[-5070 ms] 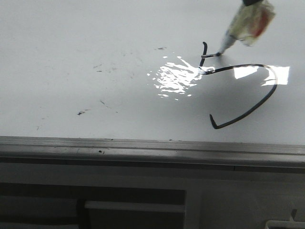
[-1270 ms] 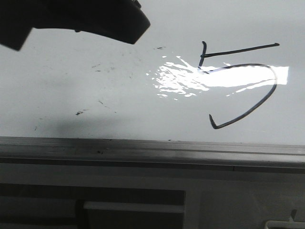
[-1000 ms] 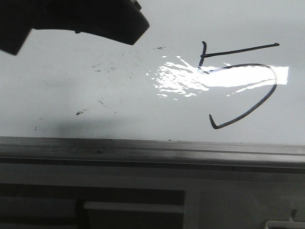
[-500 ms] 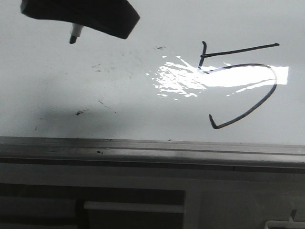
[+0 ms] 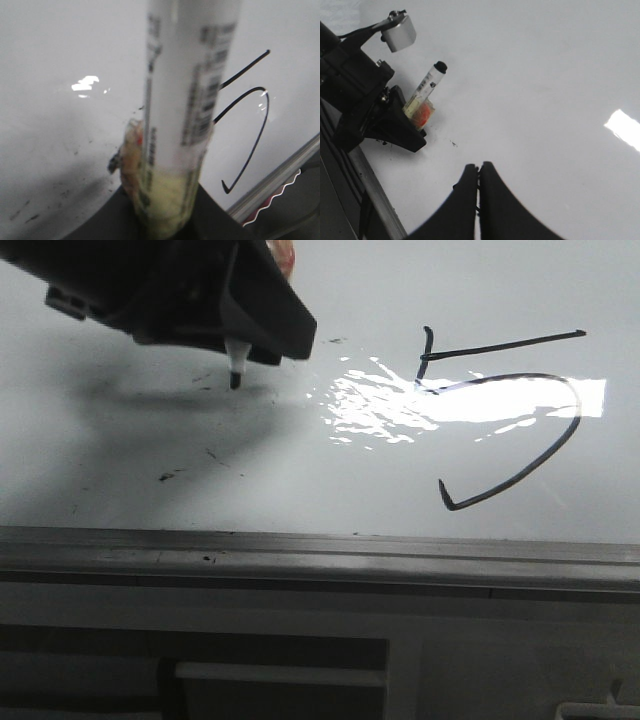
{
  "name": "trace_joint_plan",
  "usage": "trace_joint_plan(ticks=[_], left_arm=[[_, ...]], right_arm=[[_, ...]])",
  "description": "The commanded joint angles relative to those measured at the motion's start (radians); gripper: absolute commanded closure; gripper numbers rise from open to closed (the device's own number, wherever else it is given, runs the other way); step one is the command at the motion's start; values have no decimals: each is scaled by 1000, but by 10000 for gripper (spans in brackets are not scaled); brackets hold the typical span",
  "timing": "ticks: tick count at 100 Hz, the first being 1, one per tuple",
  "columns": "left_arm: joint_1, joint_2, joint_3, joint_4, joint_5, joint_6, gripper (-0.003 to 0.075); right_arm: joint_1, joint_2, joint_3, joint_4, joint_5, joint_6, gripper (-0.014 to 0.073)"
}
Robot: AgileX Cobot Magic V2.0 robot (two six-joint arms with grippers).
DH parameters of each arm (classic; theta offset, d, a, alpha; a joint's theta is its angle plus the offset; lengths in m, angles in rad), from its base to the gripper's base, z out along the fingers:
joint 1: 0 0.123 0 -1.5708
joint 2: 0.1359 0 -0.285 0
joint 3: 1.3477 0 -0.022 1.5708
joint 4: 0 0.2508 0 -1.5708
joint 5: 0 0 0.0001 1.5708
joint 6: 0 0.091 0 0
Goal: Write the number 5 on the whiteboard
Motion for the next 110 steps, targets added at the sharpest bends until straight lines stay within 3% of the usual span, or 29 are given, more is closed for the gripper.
trace_joint_plan(ticks=[1,25,110], left_arm=[[-2,15,-32,-54,-78,-10,741],[-2,91,-32,-174,-75,-10,741],[2,137,-94,-170,-44,-10,741]], right_arm=[[-2,-13,-31,-52,-14,27,654],[-2,-19,-29,-52,-7,76,654],[-2,-17,-28,-30,-29,79,654]])
